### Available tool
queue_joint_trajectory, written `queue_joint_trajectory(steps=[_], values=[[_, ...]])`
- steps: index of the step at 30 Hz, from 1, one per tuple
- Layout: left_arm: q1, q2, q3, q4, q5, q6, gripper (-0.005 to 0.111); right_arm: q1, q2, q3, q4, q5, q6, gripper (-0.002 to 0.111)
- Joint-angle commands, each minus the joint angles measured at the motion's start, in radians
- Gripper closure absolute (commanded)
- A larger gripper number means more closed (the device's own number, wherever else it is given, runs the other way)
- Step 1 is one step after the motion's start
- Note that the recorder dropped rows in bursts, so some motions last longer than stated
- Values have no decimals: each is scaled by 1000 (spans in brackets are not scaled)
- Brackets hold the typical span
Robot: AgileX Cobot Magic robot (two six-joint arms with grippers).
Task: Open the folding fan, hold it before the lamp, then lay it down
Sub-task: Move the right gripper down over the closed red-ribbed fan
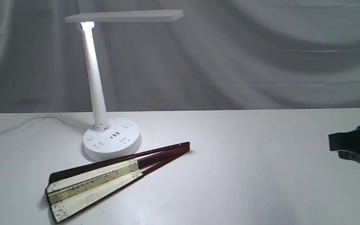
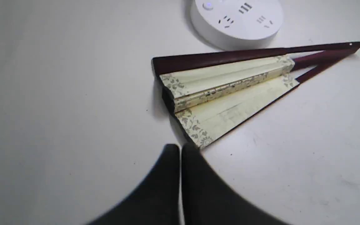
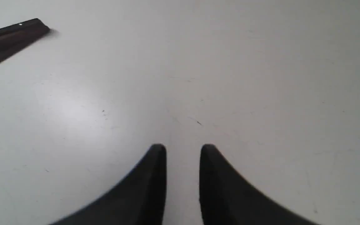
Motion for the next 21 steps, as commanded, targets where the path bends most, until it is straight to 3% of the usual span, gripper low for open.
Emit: queue_joint_trajectory(steps=[1, 6, 10, 15, 21], values=[[-5, 48, -5, -5, -22, -3, 106, 2, 73, -54, 136, 30, -158, 82], [-5, 103, -5, -5, -22, -3, 95, 17, 175, -120, 307, 84, -373, 70], [-5, 137, -5, -5, -22, -3, 85, 78, 247, -174, 322, 86, -408, 65], [-5, 149, -5, -5, -7, 32, 85, 165, 346, -240, 319, 109, -415, 65], [-5, 149, -5, -5, 8, 53, 85, 201, 475, -345, 319, 200, -365, 67]])
